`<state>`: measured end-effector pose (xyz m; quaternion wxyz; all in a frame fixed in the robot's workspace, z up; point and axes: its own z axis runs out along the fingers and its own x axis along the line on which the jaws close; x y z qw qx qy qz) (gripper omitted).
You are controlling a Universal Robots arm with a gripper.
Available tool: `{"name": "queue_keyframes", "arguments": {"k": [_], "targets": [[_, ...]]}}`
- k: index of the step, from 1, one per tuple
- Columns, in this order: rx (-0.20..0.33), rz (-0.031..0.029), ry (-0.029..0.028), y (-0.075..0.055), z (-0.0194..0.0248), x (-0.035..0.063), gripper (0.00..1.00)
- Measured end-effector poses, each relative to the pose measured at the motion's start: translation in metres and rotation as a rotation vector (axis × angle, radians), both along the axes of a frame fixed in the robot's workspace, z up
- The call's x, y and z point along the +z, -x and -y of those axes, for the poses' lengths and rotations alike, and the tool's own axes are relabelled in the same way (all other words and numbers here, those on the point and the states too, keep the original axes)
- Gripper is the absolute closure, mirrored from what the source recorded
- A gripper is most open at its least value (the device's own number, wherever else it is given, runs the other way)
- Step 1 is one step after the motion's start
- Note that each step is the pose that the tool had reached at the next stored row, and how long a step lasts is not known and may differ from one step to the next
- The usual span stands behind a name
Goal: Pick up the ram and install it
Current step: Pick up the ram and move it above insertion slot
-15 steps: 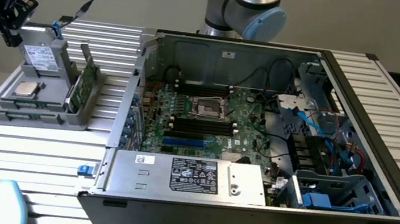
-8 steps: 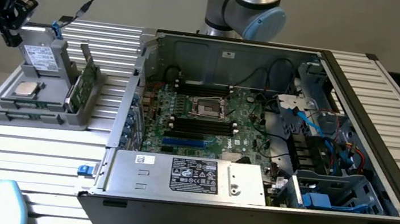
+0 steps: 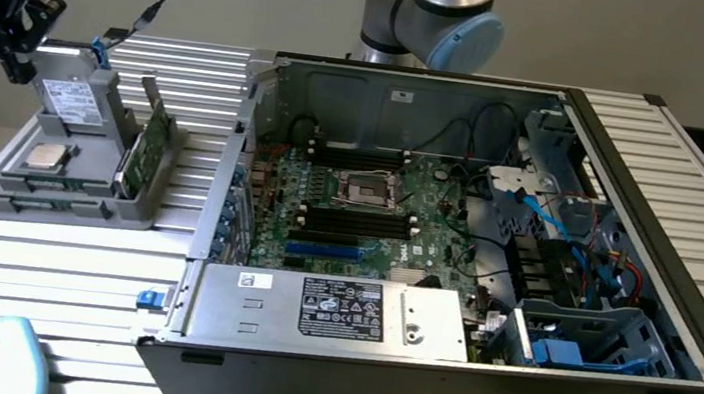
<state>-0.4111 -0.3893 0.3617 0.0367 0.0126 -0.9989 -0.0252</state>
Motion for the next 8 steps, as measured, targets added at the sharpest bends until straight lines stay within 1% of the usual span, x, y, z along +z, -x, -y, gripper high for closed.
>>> {"name": "queue_keyframes", "arguments": {"k": [8], "targets": [[0.146,0.0001,-0.0001,0.0002,0.0000,-0.0027,0.89]]}}
